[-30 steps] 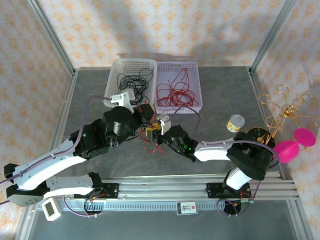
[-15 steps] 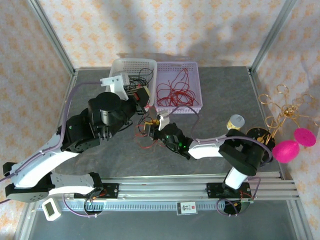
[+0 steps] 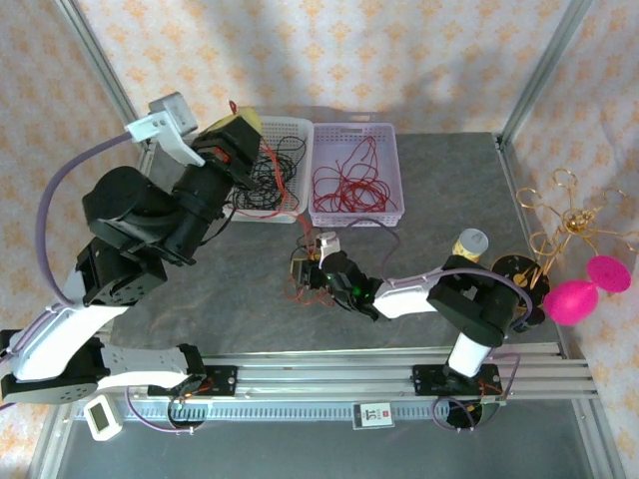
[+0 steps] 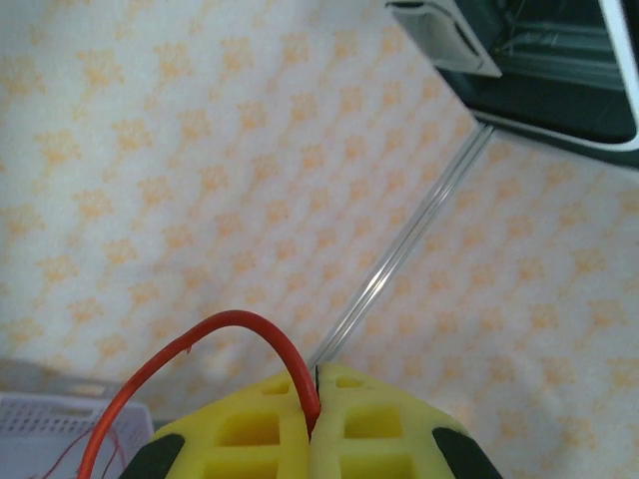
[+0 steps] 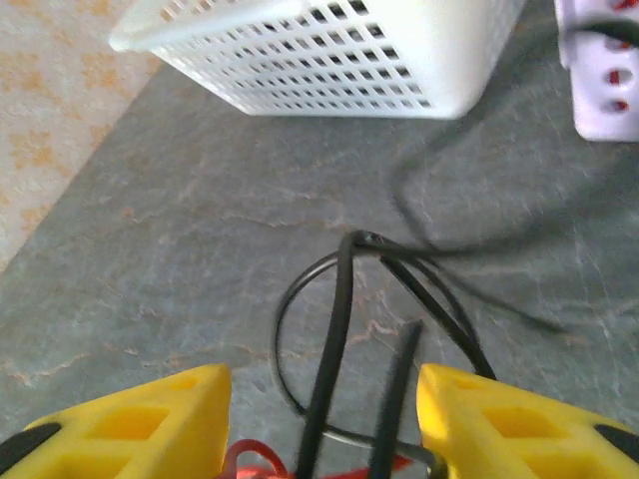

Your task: Untangle the cables

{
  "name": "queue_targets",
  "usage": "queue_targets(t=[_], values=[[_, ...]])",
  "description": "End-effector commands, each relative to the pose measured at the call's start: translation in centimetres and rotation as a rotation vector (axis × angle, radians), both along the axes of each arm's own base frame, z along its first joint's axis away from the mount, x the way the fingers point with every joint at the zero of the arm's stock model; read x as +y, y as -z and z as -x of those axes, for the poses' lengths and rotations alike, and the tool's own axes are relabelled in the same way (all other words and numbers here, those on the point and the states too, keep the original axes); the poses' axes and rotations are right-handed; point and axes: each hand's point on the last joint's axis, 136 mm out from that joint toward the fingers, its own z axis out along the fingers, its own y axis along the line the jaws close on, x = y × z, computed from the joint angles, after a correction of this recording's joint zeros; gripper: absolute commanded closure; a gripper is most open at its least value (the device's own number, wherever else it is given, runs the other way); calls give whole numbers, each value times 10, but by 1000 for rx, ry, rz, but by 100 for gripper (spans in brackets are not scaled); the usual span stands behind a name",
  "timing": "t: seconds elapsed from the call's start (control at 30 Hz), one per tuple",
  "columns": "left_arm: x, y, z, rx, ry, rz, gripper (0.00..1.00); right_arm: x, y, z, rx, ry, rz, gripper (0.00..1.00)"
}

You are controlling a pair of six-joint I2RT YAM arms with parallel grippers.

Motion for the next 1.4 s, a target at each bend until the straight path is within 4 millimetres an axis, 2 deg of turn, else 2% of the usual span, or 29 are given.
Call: queue_targets(t=[0.0, 0.13, 0.27, 0.47, 0.73, 0.8, 0.93, 1.07, 1.2, 1.27, 1.37], values=[[18, -35, 12, -102, -26, 63, 100, -14, 3, 1, 38, 54, 5, 48], [25, -48, 15, -142, -53, 56, 100, -17, 2, 4, 58, 63, -10, 48], [27, -51, 12, -150, -86, 34, 100, -18, -9, 8, 59, 50, -20, 46], [23, -51, 12, -154, -77, 25, 100, -18, -53, 20, -30, -55, -20, 39], [15, -42, 9, -140, -61, -3, 100, -34, -131, 39, -210, -153, -22, 30], [14, -40, 9, -137, -58, -8, 100, -39, -163, 45, -279, -175, -47, 28], [9, -35, 7, -125, -45, -13, 100, -40, -208, 49, -367, -213, -46, 27], [-1, -24, 4, -103, -18, -20, 100, -40, -268, 41, -467, -212, -71, 24], [-20, -4, -3, -61, 22, -43, 100, -35, -325, 36, -597, -290, -119, 21], [-29, 6, -6, -39, 42, -57, 100, -27, -341, 35, -659, -358, -110, 22], [-38, 18, -9, -10, 62, -69, 100, -13, -350, 30, -721, -439, -80, 22]])
